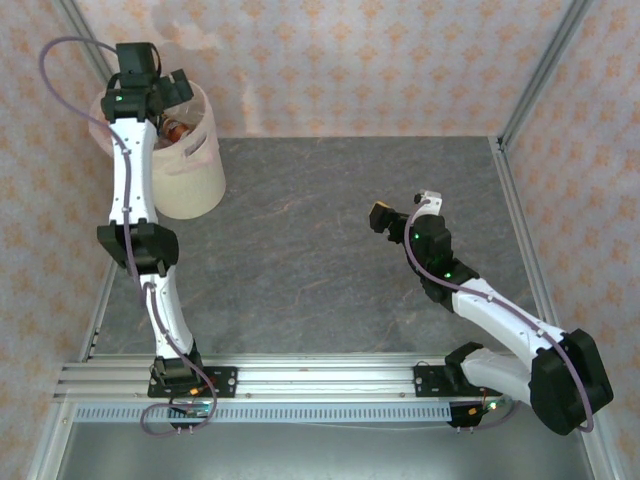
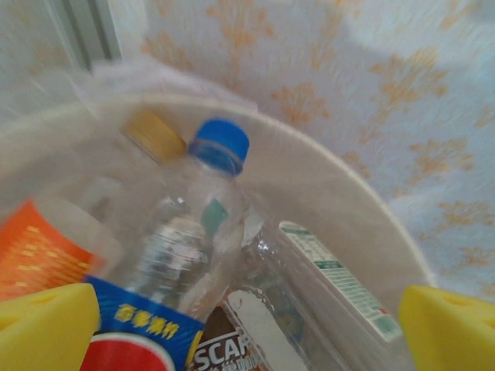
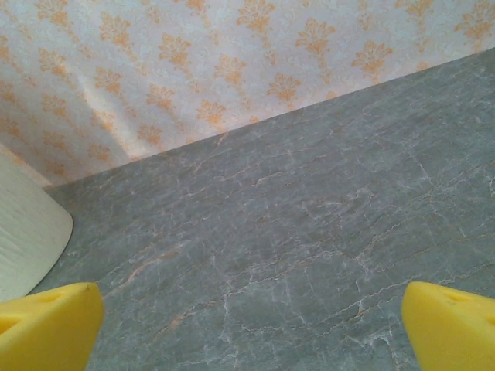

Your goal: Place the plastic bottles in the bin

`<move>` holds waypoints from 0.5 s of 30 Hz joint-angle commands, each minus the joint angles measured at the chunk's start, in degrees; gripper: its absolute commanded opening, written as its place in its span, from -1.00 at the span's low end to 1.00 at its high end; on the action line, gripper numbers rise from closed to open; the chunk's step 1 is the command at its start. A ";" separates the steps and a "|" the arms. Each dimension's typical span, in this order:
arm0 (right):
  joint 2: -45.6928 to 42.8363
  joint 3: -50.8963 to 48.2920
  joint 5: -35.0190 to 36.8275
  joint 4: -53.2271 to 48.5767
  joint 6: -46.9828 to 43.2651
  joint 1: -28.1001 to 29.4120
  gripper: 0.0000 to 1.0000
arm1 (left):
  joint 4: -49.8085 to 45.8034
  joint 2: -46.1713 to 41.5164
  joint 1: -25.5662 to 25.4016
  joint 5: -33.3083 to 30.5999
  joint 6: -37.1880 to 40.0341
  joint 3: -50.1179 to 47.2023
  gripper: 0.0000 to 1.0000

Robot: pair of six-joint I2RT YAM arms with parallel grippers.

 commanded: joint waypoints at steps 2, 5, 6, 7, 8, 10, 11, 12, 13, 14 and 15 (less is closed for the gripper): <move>-0.89 -0.55 0.67 0.70 -0.09 -0.21 0.98 | -2.53 0.38 0.74 2.93 -2.84 0.63 1.00; -0.76 -0.21 0.50 0.56 -0.30 -0.20 0.98 | -1.70 -1.62 0.70 4.13 -2.45 0.66 1.00; -0.89 -0.17 0.58 0.51 -0.34 -0.17 0.98 | -1.29 -2.68 0.74 4.95 -2.43 0.64 1.00; -0.84 -0.10 0.65 0.52 -0.41 -0.20 0.98 | -0.99 -3.61 0.72 5.89 -2.40 0.68 1.00; -0.94 -0.11 0.83 0.51 -0.46 -0.21 0.98 | -0.77 -4.86 0.74 7.10 -2.51 0.69 1.00; -1.24 -0.25 1.25 0.53 -0.68 -0.20 0.98 | -0.81 -7.28 0.73 9.52 -2.83 0.61 1.00; -1.53 -0.27 1.50 0.56 -0.88 -0.21 0.98 | -0.93 -8.74 0.64 10.96 -3.14 0.36 1.00; -1.84 -0.38 1.80 0.61 -1.17 -0.17 0.98 | -0.82 -10.47 0.51 12.35 -3.31 -0.39 1.00; -2.35 -0.52 2.28 0.46 -1.63 -0.21 0.98 | -0.40 -12.25 0.41 13.50 -3.53 -1.67 1.00; -2.91 -0.62 2.97 0.23 -2.16 -0.27 0.98 | 0.35 -14.41 0.12 14.50 -3.59 -3.73 1.00; -3.57 -0.74 3.76 -0.04 -2.76 -0.30 0.98 | 1.37 -17.59 -0.29 15.12 -3.63 -6.51 1.00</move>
